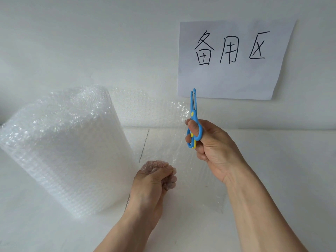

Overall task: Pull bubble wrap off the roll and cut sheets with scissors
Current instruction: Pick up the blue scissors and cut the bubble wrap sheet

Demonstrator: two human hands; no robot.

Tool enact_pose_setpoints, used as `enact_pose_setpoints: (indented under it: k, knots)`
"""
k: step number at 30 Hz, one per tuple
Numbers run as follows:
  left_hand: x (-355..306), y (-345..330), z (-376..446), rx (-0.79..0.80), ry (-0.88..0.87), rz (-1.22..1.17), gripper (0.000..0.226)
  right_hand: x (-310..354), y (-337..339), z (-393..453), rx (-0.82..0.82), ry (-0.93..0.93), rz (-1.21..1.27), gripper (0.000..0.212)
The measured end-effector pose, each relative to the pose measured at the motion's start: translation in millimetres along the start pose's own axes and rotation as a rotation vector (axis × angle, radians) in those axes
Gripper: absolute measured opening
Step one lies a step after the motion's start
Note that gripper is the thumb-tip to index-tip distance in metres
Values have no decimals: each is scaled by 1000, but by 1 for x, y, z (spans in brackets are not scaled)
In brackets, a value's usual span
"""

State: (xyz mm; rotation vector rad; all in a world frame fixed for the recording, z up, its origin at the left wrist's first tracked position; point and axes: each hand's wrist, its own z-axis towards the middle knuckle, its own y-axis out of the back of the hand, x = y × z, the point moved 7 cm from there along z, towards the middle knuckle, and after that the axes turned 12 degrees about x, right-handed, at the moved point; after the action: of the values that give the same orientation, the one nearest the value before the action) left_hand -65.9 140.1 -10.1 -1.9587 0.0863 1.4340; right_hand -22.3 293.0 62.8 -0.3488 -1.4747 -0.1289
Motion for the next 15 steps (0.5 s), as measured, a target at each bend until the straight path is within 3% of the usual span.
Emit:
enact_pose_setpoints:
  k: [10, 15]
  knots:
    - [-1, 4, 4, -20, -1, -21, 19, -11, 11, -8, -12, -104, -18, 27]
    - [-2, 3, 4, -28, -16, -20, 18, -16, 22, -33, 58, -157, -94, 18]
